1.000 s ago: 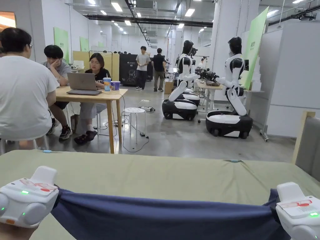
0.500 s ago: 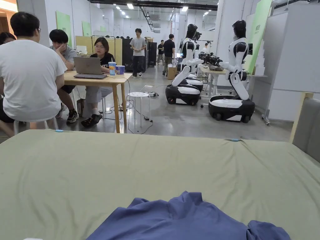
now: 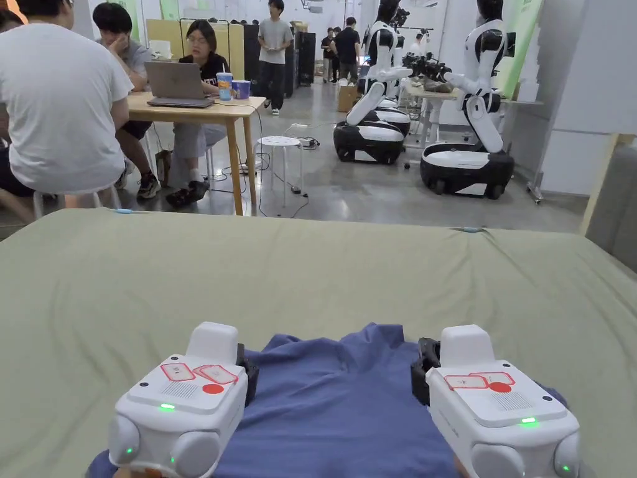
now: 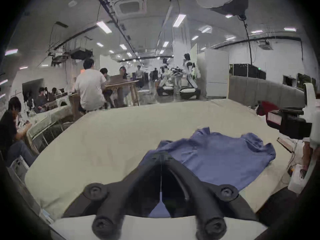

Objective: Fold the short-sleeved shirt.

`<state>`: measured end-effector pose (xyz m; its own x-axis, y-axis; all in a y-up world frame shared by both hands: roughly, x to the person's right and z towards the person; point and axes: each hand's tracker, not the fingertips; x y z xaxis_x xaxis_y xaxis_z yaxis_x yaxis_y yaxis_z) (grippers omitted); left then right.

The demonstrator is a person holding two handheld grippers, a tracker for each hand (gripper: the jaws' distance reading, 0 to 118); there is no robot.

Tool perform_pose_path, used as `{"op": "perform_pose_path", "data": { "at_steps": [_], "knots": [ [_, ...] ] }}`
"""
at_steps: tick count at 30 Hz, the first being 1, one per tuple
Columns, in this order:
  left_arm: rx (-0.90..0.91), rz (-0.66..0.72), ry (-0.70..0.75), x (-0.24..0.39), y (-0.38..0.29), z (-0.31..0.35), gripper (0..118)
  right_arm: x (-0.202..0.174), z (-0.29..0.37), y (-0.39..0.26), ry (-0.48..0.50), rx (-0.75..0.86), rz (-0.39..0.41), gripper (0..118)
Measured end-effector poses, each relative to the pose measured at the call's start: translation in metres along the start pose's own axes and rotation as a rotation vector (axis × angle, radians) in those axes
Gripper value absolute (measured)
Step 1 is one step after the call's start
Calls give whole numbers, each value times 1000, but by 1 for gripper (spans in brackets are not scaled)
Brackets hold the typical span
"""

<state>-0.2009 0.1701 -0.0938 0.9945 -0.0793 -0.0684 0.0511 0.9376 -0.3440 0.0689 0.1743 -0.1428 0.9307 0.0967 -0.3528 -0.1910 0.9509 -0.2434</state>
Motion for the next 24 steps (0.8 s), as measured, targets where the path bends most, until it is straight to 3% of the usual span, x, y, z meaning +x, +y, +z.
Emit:
{"op": "perform_pose_path", "data": {
  "at_steps": [2,6,10,15,16,17,18,19,20,24],
  "knots": [
    [-53,15,-67,-13,-1,-1,0,-4,-2,1,20,5,4,0],
    [-184,-13,28,-63,-11,-18,0,-10,-11,-2,33,-5,30,0],
    [-532,197,-84,-134,-35,-55,0,-16,-20,-9,59,-26,19,0],
    [-562,180,20,-170,-68,-68,0,-26,-29,-20,97,-63,41,0],
    [-561,206,34,-175,-73,-70,16,-27,-33,-22,98,-70,43,0],
    [-569,223,34,-176,-77,-71,47,-26,-36,-23,101,-75,40,0],
    [-591,228,34,-177,-82,-76,92,-26,-38,-23,102,-81,37,0],
    [-614,227,37,-177,-88,-81,112,-26,-38,-25,101,-85,36,0],
    [-605,226,35,-175,-92,-84,115,-26,-40,-26,101,-89,36,0],
    [-638,226,50,-172,-107,-102,88,-24,-42,-30,99,-101,36,0]
  ]
}}
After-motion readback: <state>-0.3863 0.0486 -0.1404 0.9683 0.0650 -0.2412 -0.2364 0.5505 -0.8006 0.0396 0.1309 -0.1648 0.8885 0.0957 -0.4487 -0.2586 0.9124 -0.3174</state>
